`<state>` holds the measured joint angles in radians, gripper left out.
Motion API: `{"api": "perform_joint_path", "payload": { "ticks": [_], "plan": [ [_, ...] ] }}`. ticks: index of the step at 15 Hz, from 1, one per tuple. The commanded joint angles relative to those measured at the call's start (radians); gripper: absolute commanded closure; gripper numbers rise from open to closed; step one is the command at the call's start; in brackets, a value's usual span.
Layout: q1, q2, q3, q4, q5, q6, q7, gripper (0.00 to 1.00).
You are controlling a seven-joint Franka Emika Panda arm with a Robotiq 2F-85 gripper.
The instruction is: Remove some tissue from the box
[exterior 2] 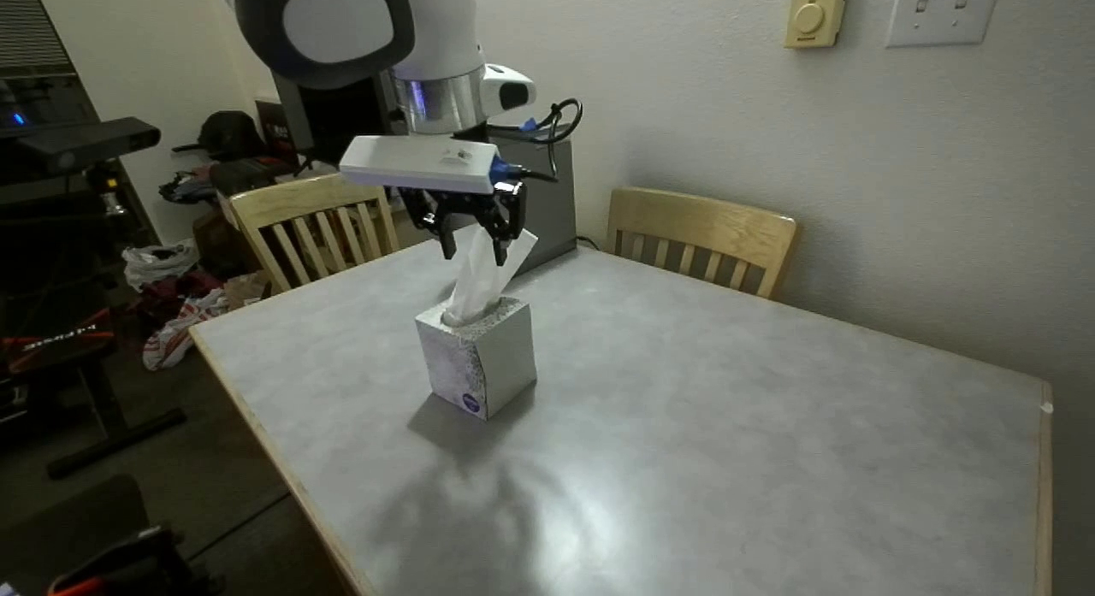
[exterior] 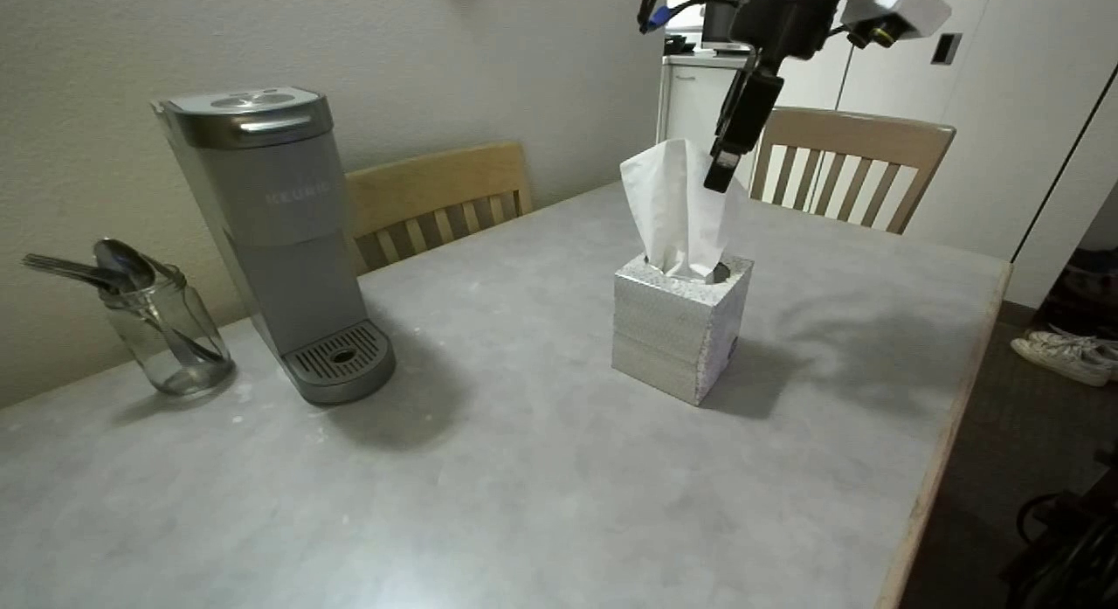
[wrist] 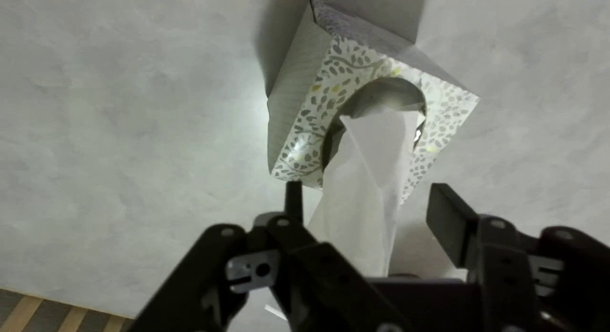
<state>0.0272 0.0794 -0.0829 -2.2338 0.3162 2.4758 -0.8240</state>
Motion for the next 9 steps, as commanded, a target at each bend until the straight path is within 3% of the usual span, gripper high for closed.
{"api": "perform_joint_path", "payload": {
  "ticks": [1, 6, 9],
  "plan": [
    [-0.032, -0.016, 0.026, -0.018, -0.057, 0.015, 0.073, 0.6],
    [-0.037, -0.059, 0.028, -0.049, -0.102, -0.014, 0.133, 0.95],
    [-0.035, -0.081, 0.03, -0.064, -0.067, -0.044, 0.117, 1.0]
  ]
}}
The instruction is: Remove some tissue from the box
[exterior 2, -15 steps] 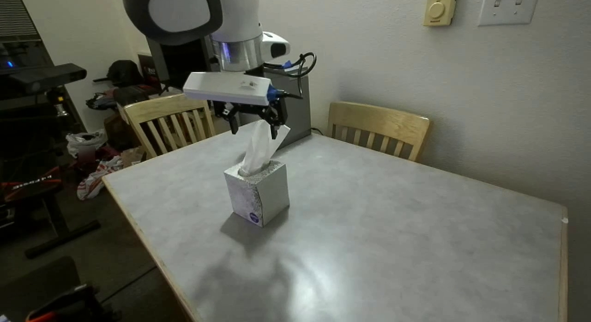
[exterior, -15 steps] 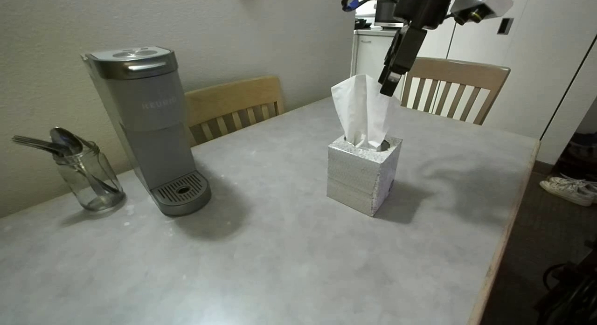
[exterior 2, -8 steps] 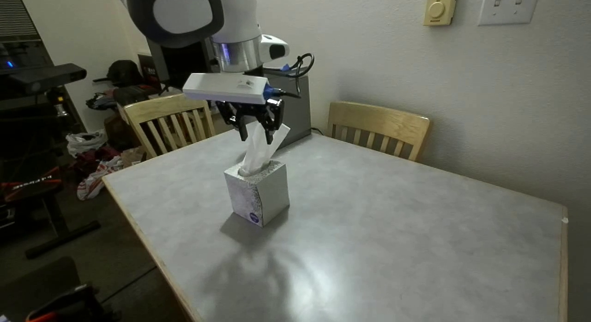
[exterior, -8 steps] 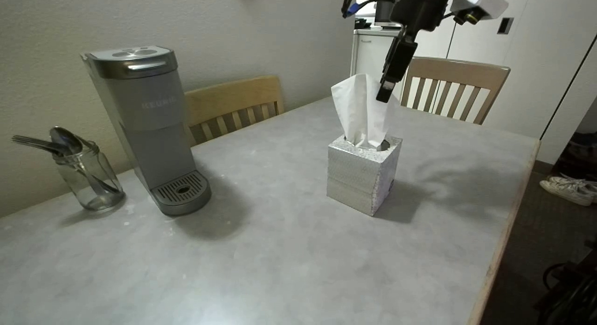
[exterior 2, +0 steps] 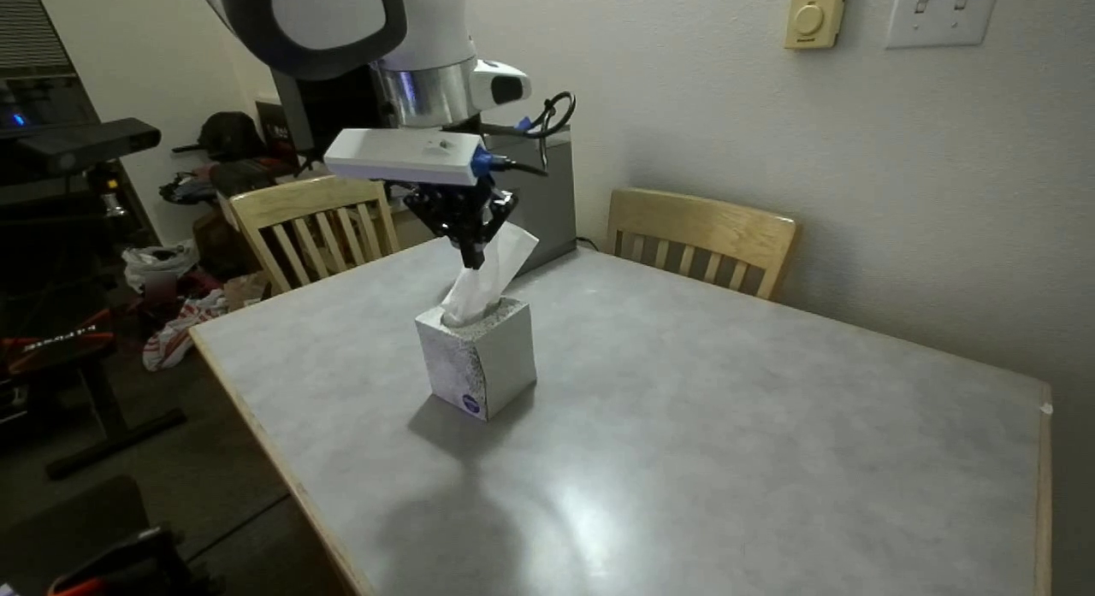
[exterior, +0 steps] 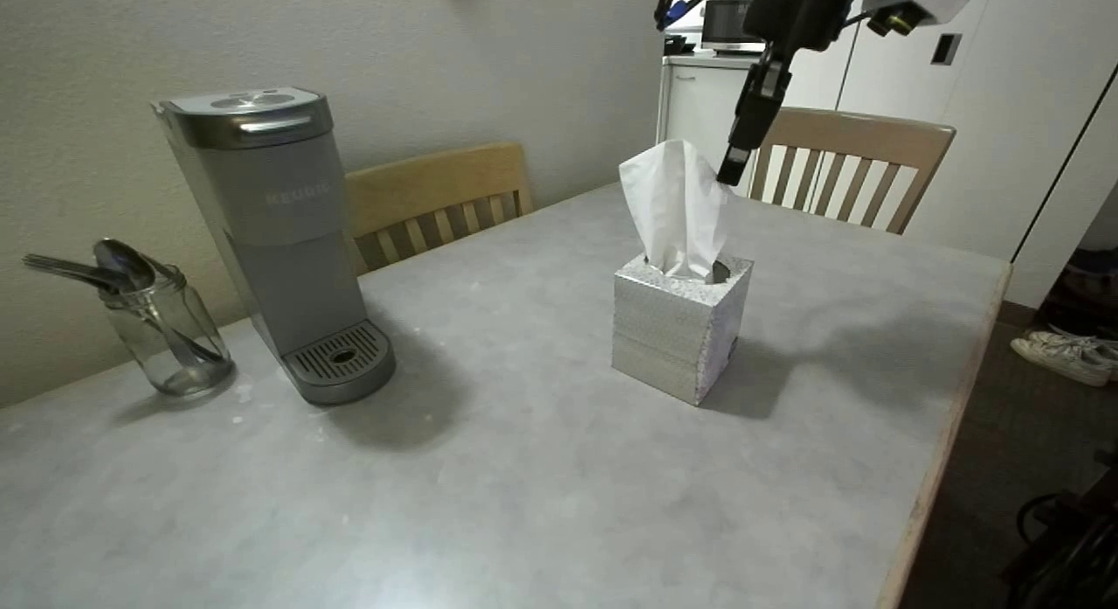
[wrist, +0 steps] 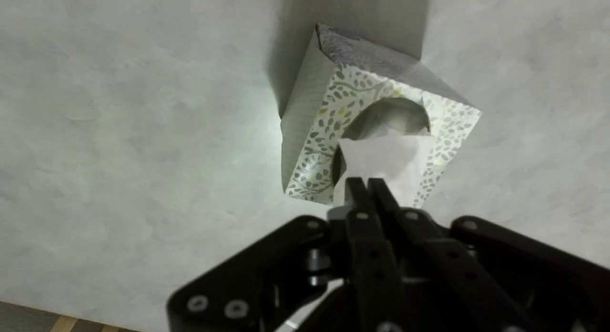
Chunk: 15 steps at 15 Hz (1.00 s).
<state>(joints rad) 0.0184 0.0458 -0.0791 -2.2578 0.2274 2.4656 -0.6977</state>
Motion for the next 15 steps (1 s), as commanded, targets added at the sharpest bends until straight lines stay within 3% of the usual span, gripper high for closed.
{"api": "perform_joint_path", "payload": {
  "ticks": [1, 15],
  "plan": [
    [-0.025, -0.056, 0.026, -0.046, 0.029, -0.043, -0.012, 1.0],
    [-0.005, -0.269, -0.006, -0.026, -0.04, -0.051, 0.012, 1.0]
  ]
}}
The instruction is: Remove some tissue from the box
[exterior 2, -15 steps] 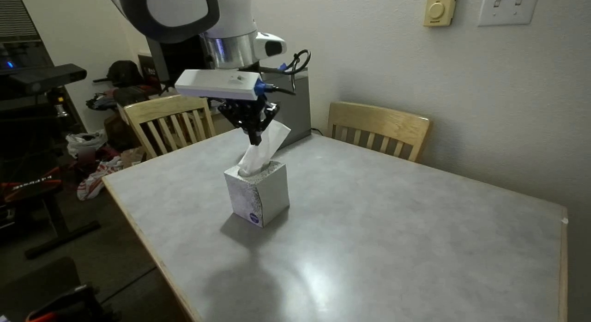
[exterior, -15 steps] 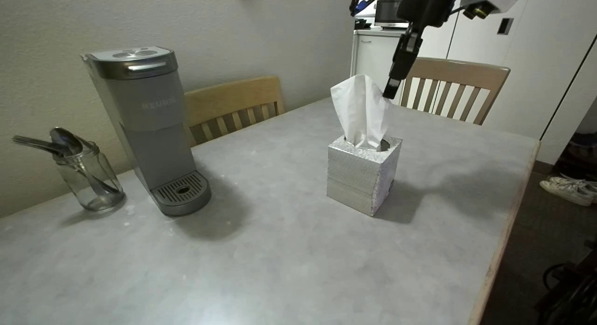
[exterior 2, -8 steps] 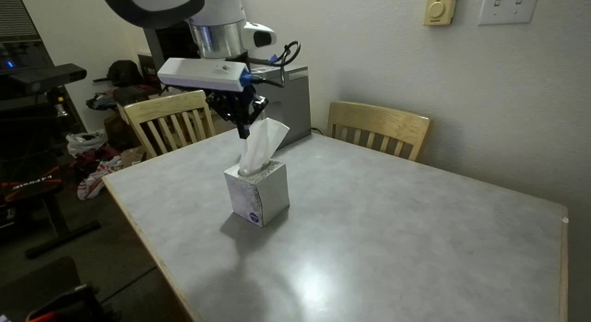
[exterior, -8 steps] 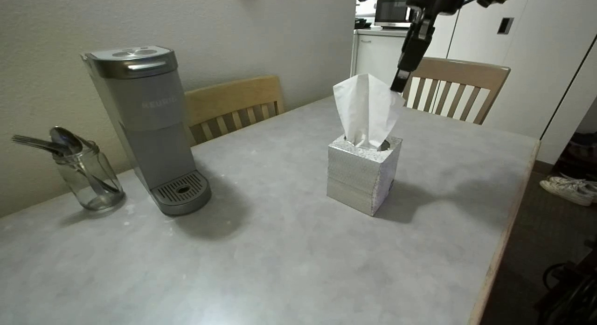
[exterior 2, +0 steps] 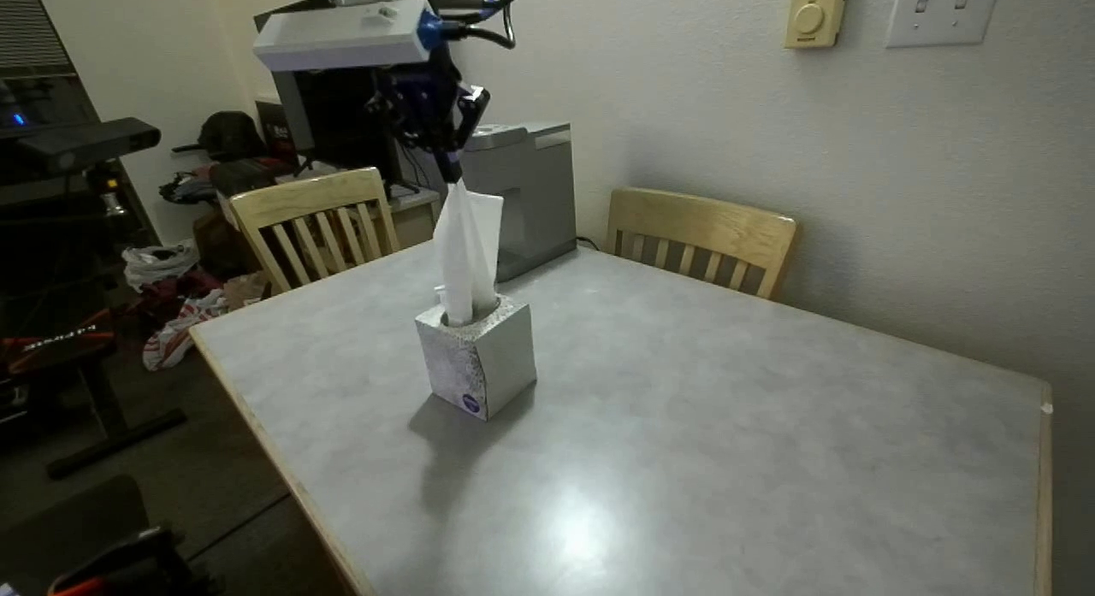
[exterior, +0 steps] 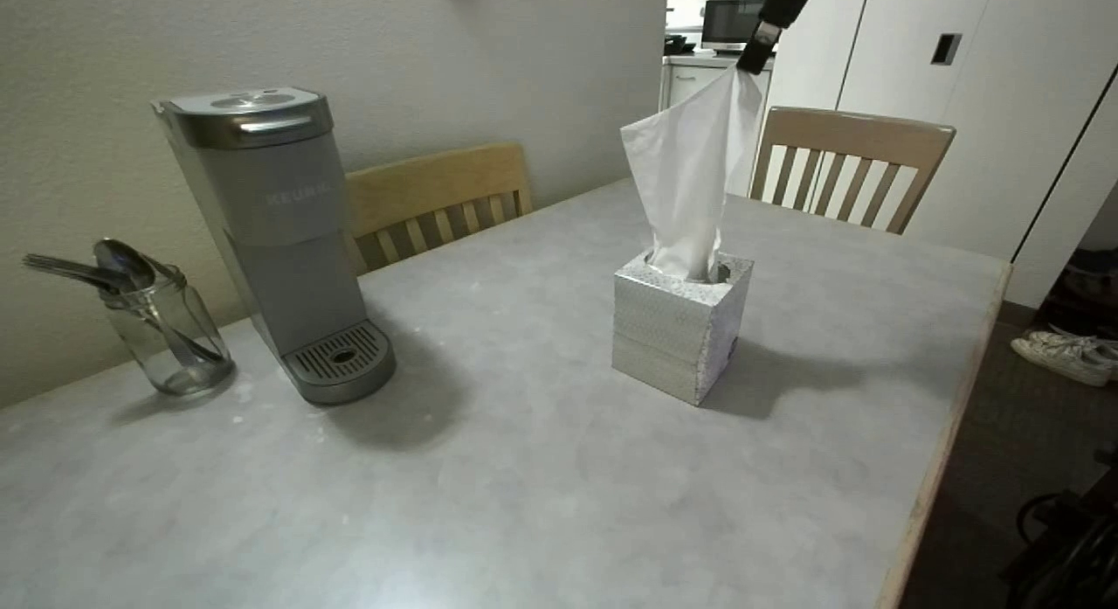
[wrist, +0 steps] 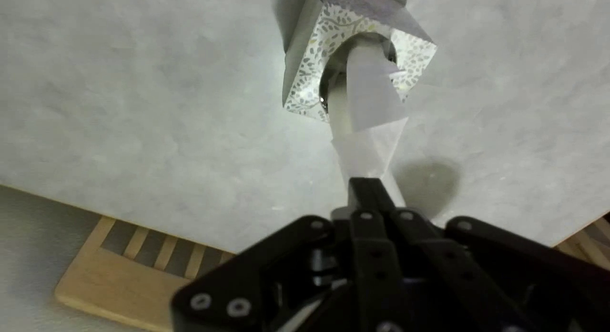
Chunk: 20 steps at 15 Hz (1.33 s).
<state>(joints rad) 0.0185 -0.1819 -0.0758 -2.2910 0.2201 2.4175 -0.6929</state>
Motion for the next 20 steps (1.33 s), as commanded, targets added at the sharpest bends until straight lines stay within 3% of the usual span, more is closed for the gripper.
{"api": "perform_joint_path", "payload": {
  "ticks": [1, 11, 15, 20],
  "plan": [
    [-0.006, -0.055, -0.012, 0.014, -0.044, 0.002, 0.011, 1.0],
    [-0.045, -0.128, -0.078, 0.105, -0.232, 0.038, 0.035, 1.0],
    [-0.083, -0.139, -0.144, 0.092, -0.264, 0.049, 0.013, 1.0],
    [-0.101, -0.124, -0.269, 0.048, -0.203, 0.07, -0.11, 1.0]
  ]
}}
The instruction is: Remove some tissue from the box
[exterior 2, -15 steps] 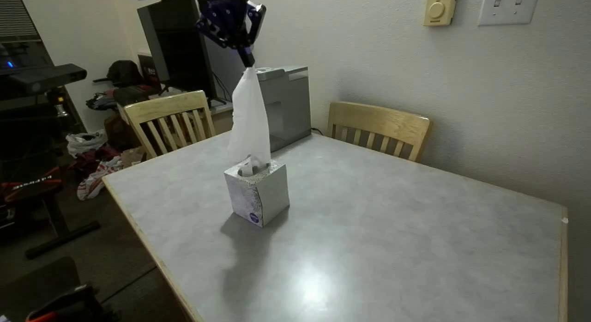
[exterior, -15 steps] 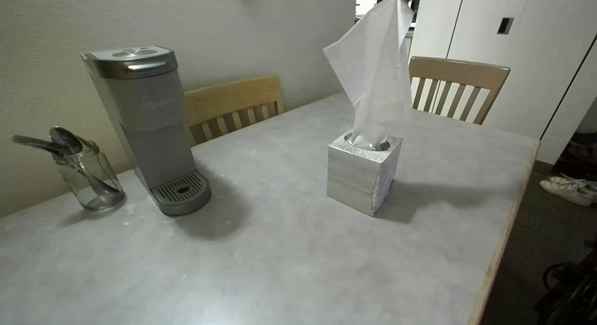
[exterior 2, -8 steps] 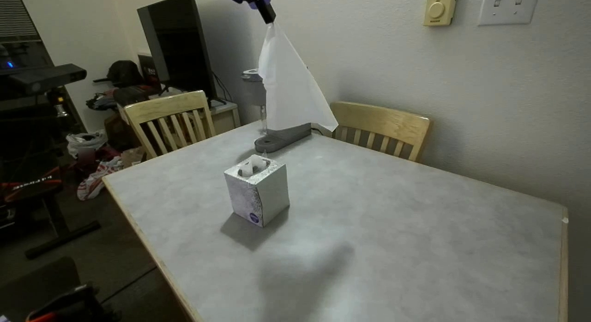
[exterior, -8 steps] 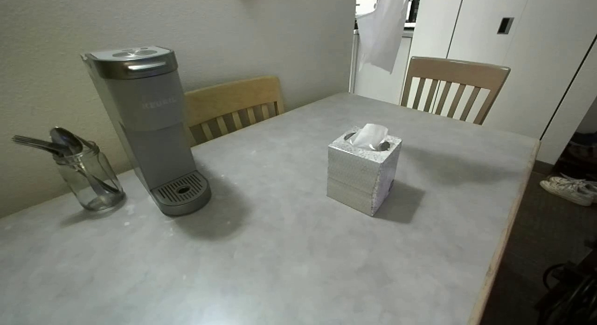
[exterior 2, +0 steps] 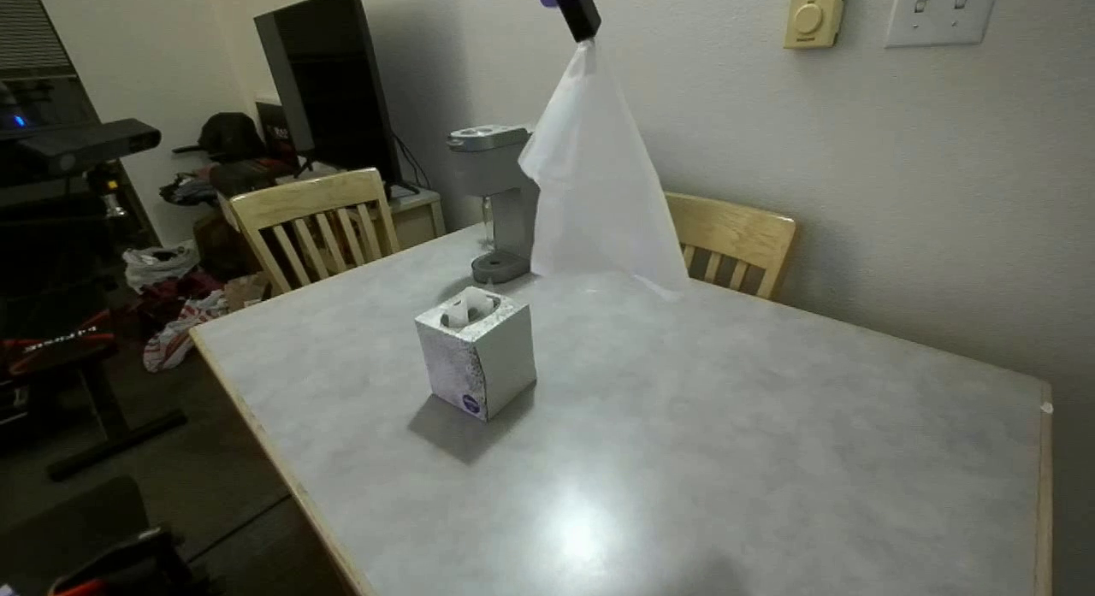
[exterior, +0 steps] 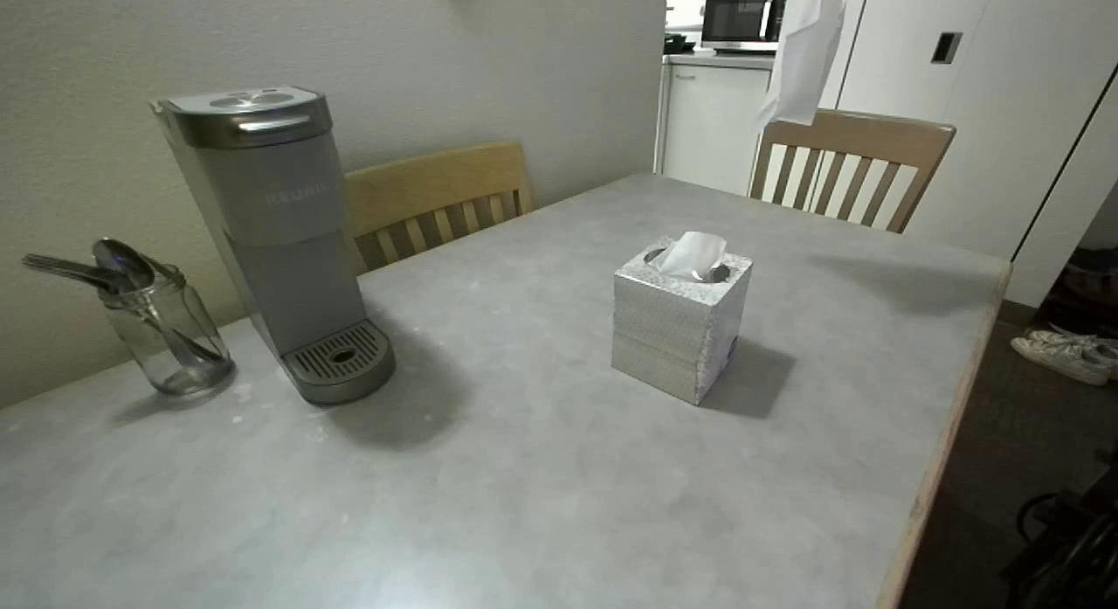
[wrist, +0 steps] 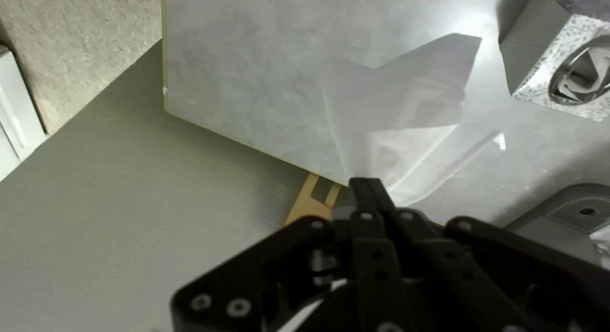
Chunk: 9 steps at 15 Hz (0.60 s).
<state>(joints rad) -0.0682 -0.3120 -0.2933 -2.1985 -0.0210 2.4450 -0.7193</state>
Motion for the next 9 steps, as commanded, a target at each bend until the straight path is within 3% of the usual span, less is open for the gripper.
{"api": "perform_joint_path", "payload": {
  "ticks": [1, 4, 9],
  "plan": [
    [-0.014, 0.014, -0.077, -0.056, 0.064, 0.048, -0.112, 1.0],
    [-0.008, 0.045, -0.141, -0.105, 0.171, 0.078, -0.194, 1.0],
    [-0.014, 0.109, -0.18, -0.182, 0.322, 0.139, -0.313, 1.0]
  ]
}}
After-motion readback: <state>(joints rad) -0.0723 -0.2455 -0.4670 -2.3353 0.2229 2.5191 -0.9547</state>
